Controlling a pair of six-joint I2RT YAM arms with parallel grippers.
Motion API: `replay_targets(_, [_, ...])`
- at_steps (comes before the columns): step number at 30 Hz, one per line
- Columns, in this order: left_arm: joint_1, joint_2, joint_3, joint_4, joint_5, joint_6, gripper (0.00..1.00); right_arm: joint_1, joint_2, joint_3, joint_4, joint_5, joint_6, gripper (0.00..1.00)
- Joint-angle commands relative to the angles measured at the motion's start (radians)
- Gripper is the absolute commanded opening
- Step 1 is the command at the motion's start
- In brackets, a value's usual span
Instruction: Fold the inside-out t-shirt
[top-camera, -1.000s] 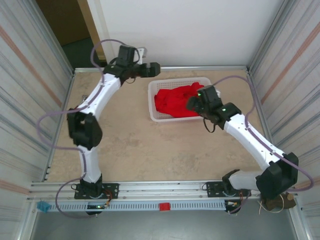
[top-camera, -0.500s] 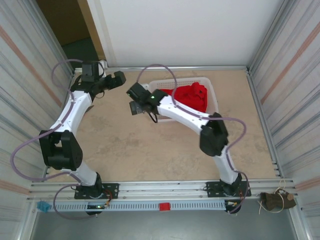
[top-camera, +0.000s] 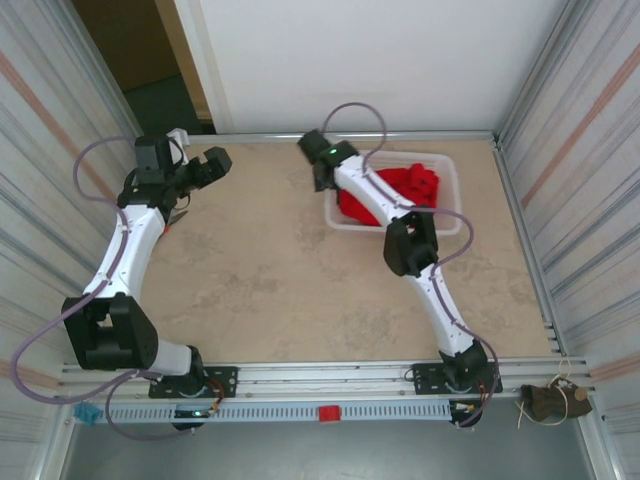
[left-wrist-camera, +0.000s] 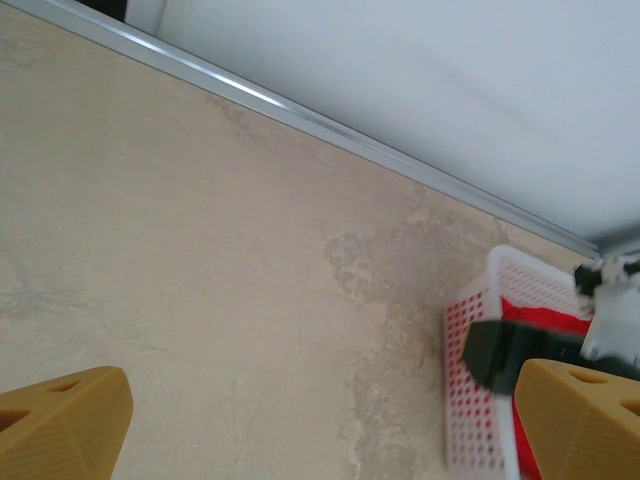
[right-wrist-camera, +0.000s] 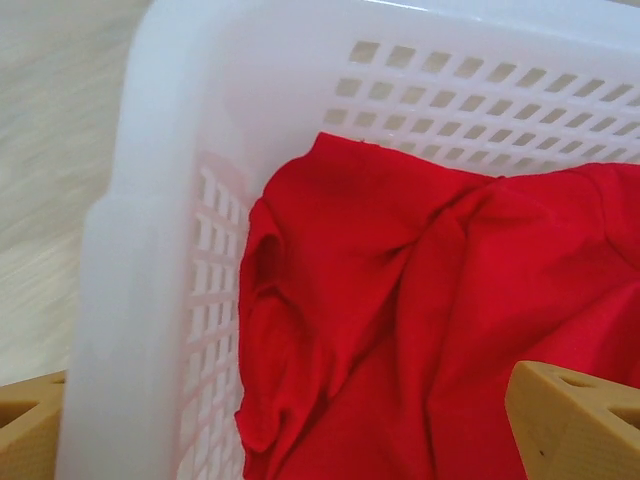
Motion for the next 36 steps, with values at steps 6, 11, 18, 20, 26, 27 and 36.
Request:
replay_targets(6, [-0.005, -0.03, -0.027, 0.038, 0.072, -0.05, 0.99, -0.272, -0.323, -0.19, 0.063, -0.246, -0.031, 0.94])
replay_targets(11, [-0.038, -0.039, -0.038, 0.042, 0.078, -0.049, 0.99, -0.394, -0.615, -0.514, 0.182, -0.383, -0.02, 0.95])
replay_targets(18, [-0.108, -0.036, -0.045, 0.036, 0.044, -0.027, 0.99, -0.339, -0.951, -1.014, 0.334, -0.564, 0.051, 0.9])
replay_targets(20, [-0.117, -0.036, -0.048, 0.041, 0.043, -0.03, 0.99, -0.288, -0.974, -1.106, 0.359, -0.565, 0.078, 0.88])
replay_targets(26, [-0.123, -0.041, -0.052, 0.039, 0.046, -0.033, 0.99, -0.194, -0.863, -1.182, 0.412, -0.553, 0.131, 0.84])
replay_targets(27, [-0.124, -0.045, -0.053, 0.038, 0.045, -0.031, 0.99, -0.192, -0.826, -1.153, 0.4, -0.535, 0.125, 0.84])
replay_targets(36, [-0.124, -0.066, -0.092, 0.04, 0.042, -0.019, 0.99, -0.226, -0.687, -0.85, 0.259, -0.411, -0.019, 0.84])
